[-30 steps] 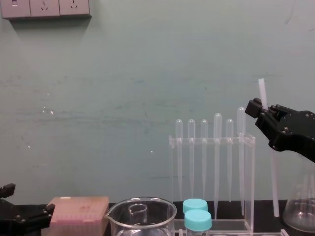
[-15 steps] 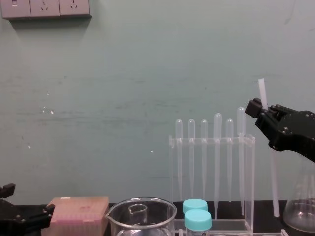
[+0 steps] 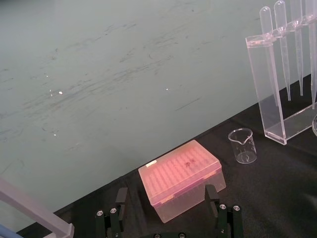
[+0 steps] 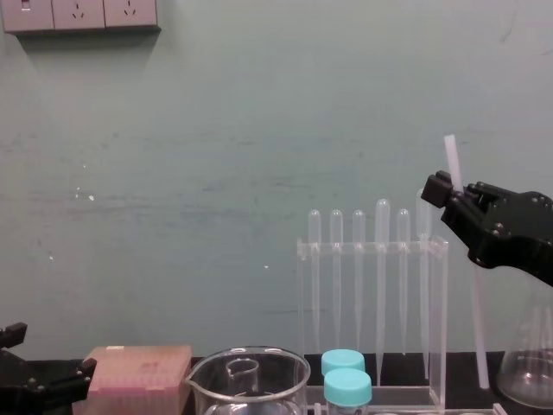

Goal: Pick up the stirring rod with one hand, then place it down.

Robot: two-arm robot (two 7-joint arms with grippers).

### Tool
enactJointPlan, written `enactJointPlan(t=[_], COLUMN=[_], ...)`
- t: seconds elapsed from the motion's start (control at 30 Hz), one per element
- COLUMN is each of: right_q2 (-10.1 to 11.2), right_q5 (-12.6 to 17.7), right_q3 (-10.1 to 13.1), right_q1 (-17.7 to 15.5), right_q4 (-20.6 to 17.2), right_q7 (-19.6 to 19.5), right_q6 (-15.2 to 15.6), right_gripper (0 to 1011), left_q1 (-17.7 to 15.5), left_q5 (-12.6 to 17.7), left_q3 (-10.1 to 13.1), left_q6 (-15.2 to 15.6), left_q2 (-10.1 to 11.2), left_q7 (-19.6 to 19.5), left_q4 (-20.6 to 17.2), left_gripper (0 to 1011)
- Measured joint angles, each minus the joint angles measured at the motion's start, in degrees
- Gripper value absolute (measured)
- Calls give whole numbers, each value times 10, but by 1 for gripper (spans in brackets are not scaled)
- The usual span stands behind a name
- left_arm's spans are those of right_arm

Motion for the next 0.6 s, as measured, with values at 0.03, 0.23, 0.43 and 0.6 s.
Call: enactJointPlan(t=[0.03, 0.23, 0.43, 0.6], right_q2=[2, 8, 11, 10], right_q5=[-3, -15, -23, -20], right_q3=[1, 4, 5, 1], right_q1=[-5, -19, -27, -27], right_q4=[-8, -29, -38, -36], right_q7=[0, -3, -5, 1], right_q6=[6, 18, 28, 35], right_gripper=[69, 69, 69, 69], left_q1=[0, 0, 0, 0], left_q5=[0, 0, 0, 0], left_q3=[0, 0, 0, 0], left_q6=[0, 0, 0, 0], left_q2=[0, 0, 0, 0], left_q7=[0, 0, 0, 0], left_q4=[0, 0, 0, 0], left_gripper=[1000, 1000, 1000, 1000])
